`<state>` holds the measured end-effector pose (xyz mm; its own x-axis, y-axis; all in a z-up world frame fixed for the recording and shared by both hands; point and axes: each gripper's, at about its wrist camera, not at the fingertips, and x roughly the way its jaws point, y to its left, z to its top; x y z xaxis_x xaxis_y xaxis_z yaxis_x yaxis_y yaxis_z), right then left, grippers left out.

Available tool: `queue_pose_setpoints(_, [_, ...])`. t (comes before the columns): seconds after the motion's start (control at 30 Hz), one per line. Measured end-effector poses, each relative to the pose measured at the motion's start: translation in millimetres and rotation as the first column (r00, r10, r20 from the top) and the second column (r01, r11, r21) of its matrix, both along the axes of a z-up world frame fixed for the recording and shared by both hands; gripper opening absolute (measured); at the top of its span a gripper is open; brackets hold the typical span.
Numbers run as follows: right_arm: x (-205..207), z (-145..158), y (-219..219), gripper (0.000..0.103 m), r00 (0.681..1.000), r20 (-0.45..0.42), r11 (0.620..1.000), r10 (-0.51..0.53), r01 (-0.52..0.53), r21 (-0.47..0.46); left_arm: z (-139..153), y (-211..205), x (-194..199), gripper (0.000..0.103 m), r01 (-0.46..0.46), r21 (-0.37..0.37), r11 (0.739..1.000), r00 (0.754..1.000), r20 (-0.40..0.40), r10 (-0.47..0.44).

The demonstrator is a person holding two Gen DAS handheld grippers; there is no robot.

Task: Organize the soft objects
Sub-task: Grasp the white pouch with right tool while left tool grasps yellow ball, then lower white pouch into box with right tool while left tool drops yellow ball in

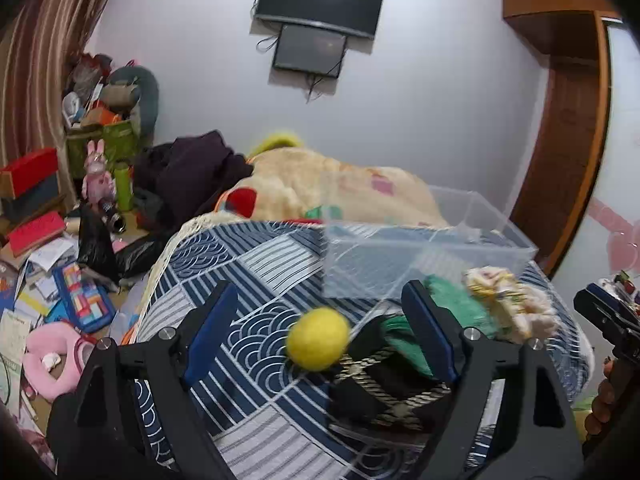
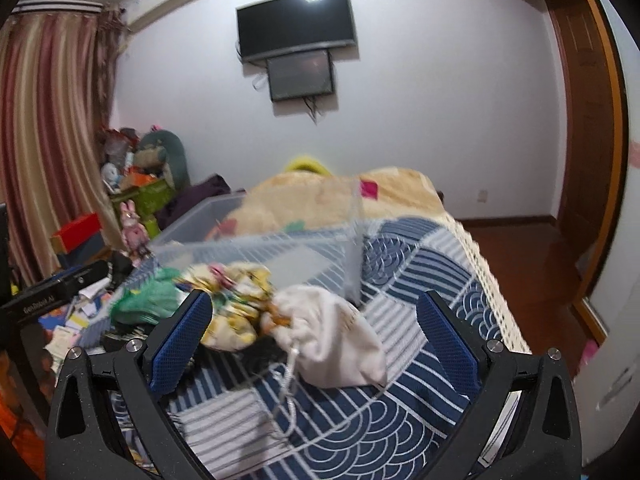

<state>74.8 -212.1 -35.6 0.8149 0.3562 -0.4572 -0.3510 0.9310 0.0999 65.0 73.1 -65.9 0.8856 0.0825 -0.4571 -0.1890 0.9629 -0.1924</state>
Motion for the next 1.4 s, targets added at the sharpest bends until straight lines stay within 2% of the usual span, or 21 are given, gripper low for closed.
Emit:
queue_pose_setpoints(0.17, [15.4, -19.1, 0.5, 0.089, 0.996, -0.086, 1.0, -0.018, 0.016, -0.024, -21.2, 6.7, 18.0, 0.079, -0.012, 0.015, 1.0, 0.998, -0.061, 0.012])
queue_pose_setpoints(0.37, [25.0, -35.8, 5.2, 0.074, 0.986, -0.168, 0.999, 0.006, -0.014, -0.048, -41.9, 14.4, 34.0, 0.071, 0.004, -0.036, 0.999, 0.99, -0.14, -0.009])
queue_pose_setpoints(0.47, [27.6, -40.9, 5.5, 0.058, 0.981, -0.193, 0.999, 0.012, -0.022, -0.047, -43.4, 13.7, 35.8, 0.061, 0.026, -0.049, 0.998, 0.99, -0.139, -0.032])
queue_pose_setpoints(0.53, [28.4, -40.9, 3.4, 0.042, 0.979, -0.201, 0.999, 0.017, -0.024, -0.037, -45.0, 9.7, 36.8, 0.05, 0.051, -0.046, 0.998, 0.988, -0.145, -0.057])
queue_pose_setpoints(0.6, [27.2, -39.2, 0.8, 0.031, 0.98, -0.198, 0.999, 0.02, -0.025, -0.023, -46.7, 2.0, 37.7, 0.041, 0.084, -0.039, 0.996, 0.984, -0.151, -0.089])
queue_pose_setpoints(0.7, [25.4, -34.9, -0.7, 0.023, 0.983, -0.185, 1.0, 0.014, -0.017, -0.016, -44.1, -8.0, 34.7, 0.04, 0.085, 0.015, 0.996, 0.986, -0.148, -0.081])
queue_pose_setpoints(0.83, [19.9, -25.2, -4.5, 0.021, 0.989, -0.146, 1.0, 0.0, -0.003, -0.017, -37.1, -11.3, 29.2, 0.038, 0.076, 0.033, 0.997, 0.989, -0.133, -0.071])
queue_pose_setpoints(1.03, [8.4, -1.4, -9.6, 0.021, 0.998, -0.059, 1.0, -0.013, 0.013, -0.01, -6.4, -11.9, 13.6, 0.038, 0.081, 0.027, 0.996, 0.996, -0.051, -0.08])
queue_pose_setpoints(1.23, [4.1, 23.2, -9.1, 0.021, 1.0, 0.004, 1.0, -0.004, 0.004, 0.008, 28.6, -17.4, 9.7, 0.038, 0.133, 0.027, 0.991, 0.991, 0.017, -0.134])
queue_pose_setpoints(1.4, [14.5, 38.3, -3.9, 0.021, 0.999, 0.037, 1.0, 0.013, -0.013, 0.012, 54.3, -19.6, 21.3, 0.038, 0.183, 0.026, 0.983, 0.982, 0.054, -0.184])
